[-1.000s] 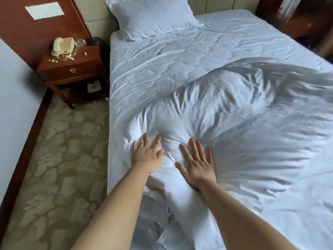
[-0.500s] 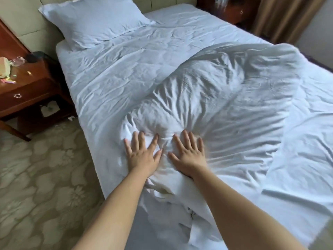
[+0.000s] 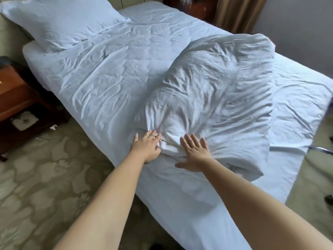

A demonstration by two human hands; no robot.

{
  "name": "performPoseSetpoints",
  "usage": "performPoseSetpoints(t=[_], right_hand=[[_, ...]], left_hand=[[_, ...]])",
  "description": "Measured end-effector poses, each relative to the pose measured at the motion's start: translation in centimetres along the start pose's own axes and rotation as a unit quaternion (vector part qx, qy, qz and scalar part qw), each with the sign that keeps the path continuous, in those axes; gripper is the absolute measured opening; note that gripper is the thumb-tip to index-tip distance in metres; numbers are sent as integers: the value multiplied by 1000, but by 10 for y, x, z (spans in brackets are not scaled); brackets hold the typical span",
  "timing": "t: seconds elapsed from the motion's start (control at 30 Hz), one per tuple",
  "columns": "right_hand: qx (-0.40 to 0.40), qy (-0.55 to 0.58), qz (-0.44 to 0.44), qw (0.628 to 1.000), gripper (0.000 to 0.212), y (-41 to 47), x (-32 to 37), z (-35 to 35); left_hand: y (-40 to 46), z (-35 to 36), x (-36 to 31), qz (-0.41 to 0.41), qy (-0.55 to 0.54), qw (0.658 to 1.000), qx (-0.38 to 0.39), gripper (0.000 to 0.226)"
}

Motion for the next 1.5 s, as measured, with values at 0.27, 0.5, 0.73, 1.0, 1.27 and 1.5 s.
performPoseSetpoints(t=[0.27, 0.5, 0.73, 1.0, 1.27, 1.5], right_hand=[[-79, 35, -15, 996, 106, 26, 45, -10], [-97, 63, -36, 993, 107, 75, 69, -20], [-101, 74, -37, 991, 112, 128, 86, -22], [-106, 23, 23, 994, 120, 133, 81, 1], [-367, -85, 95, 922, 34, 110, 120, -21], [-392, -19, 182, 902, 38, 76, 136, -26]], left_hand=[[-1, 11, 34, -64, -34, 997, -30, 89], [41, 0, 58, -86, -80, 993, -33, 105], [97, 11, 85, -55, -69, 996, 17, 132], [130, 32, 95, 73, -85, 993, -47, 101], [110, -18, 91, 231, -25, 940, -248, 45], [65, -22, 106, 250, -187, 925, -218, 44]])
Point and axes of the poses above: each hand's wrist, its own y-axis towards the middle knuckle, its own z-axis out of the palm, x = y × z, the point moved 6 cm from there along y, towards the middle knuckle, and after that the axes turned 15 degrees about y, right-handed, at the moved point
